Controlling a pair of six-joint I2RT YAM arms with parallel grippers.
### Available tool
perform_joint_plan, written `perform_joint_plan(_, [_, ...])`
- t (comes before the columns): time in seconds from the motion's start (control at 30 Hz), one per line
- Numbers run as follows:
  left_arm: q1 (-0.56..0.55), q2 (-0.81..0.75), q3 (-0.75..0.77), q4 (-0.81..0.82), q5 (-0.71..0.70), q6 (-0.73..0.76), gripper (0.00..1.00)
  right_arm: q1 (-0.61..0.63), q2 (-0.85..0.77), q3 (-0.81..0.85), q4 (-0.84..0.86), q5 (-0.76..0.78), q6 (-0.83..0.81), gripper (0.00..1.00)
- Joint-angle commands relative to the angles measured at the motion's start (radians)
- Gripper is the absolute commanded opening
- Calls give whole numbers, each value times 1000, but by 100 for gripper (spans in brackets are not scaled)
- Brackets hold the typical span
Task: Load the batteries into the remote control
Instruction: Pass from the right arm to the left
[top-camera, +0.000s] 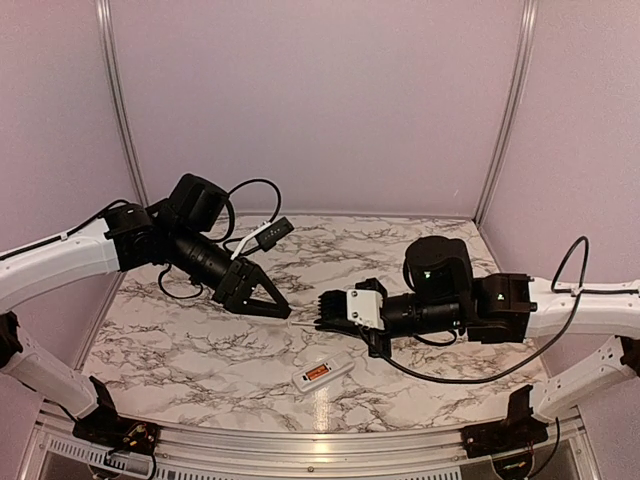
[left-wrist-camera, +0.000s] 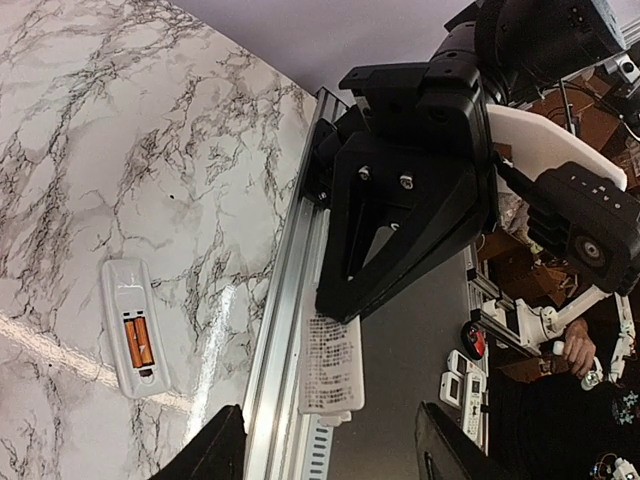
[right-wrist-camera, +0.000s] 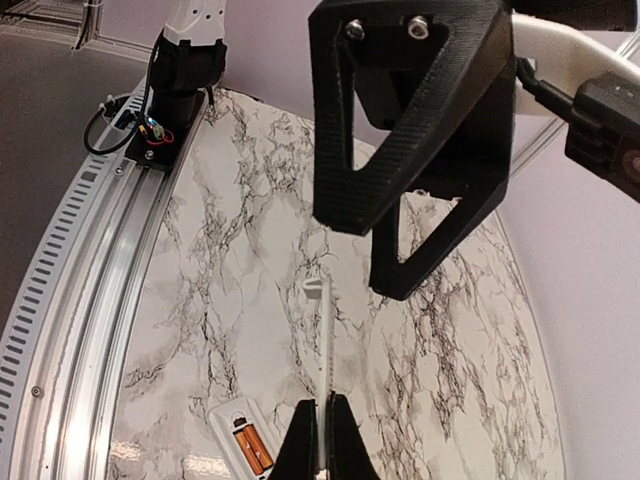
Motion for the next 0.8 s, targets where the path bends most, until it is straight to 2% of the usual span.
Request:
perform_joint_plan(0.0, [-4, 29, -14, -94, 22, 57, 60, 26, 8, 42, -35, 87, -73, 0])
perform_joint_plan(0.33, [-45, 92, 5, -95, 42, 37, 59, 58, 13, 37, -44, 142, -121, 0])
perform_joint_plan(0.77, [-82, 132, 39, -95, 68, 45, 43, 77, 32, 35, -37, 161, -143, 0])
